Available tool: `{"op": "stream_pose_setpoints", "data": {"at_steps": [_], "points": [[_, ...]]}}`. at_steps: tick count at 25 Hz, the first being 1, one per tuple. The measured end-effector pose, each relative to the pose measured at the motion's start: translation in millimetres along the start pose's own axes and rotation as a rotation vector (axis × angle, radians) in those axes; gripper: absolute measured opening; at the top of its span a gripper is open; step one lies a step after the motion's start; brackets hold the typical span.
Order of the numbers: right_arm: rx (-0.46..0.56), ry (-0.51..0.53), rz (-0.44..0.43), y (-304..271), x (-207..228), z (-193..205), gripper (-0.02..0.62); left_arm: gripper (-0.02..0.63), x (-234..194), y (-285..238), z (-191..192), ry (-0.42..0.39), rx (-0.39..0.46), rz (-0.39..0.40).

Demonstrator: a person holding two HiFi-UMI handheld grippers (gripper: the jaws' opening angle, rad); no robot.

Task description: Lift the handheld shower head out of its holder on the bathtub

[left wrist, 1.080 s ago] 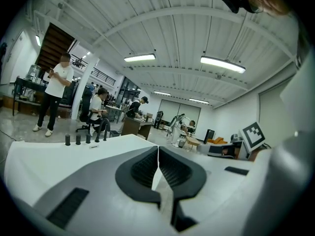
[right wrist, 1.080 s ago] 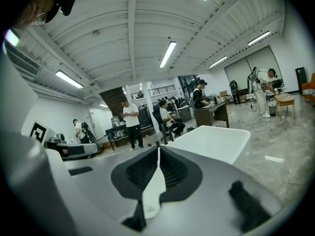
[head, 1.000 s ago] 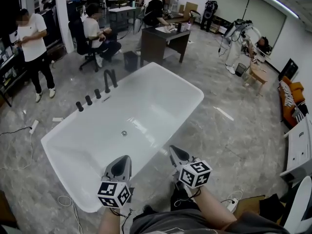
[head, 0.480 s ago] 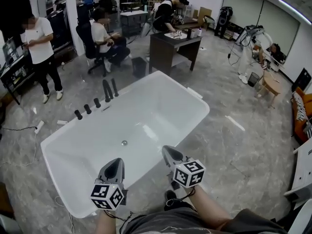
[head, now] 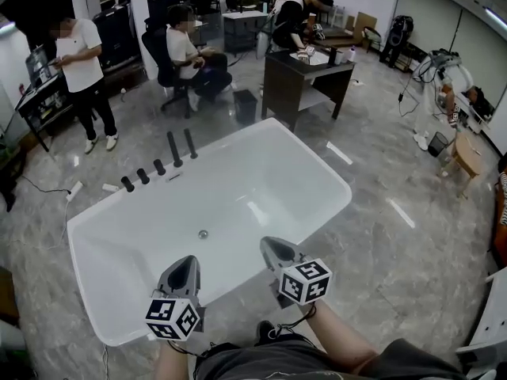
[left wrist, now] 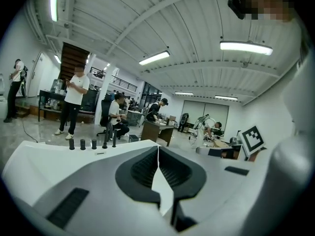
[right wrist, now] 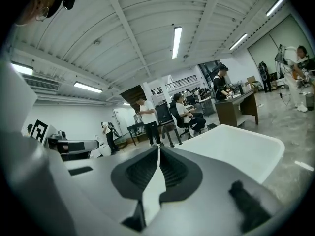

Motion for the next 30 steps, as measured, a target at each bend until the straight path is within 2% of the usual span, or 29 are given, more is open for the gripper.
{"op": "stream_pose_setpoints", "data": {"at_steps": [5, 11, 19, 30], "points": [[-0.053, 0.063, -0.048, -15, 27, -4, 0.028, 0.015, 12, -19, 1, 0.018, 0.004, -0.051], [-0.090, 0.032, -0.061, -41, 37, 1, 0.029, 0.015, 5, -32, 0, 0.028, -0.013, -0.074], [-0.141, 0.054, -0.043, -94, 43, -6, 0.029, 0.015, -46, -67, -3, 0.054, -0.035, -0.070], [-0.149, 0.087, 0.017, -175, 51, -30, 0.029, 0.015, -123, -110, -20, 0.074, -0.026, -0.041]]}}
Point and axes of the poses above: the fingertips, and each gripper's own axes: y backward along the fingers, x to its right, z out of its underside, the point moved 8 cm from there along y, backward along the fingers, and after that the axes turned 4 degrees about -z, right-handed, at the moved point
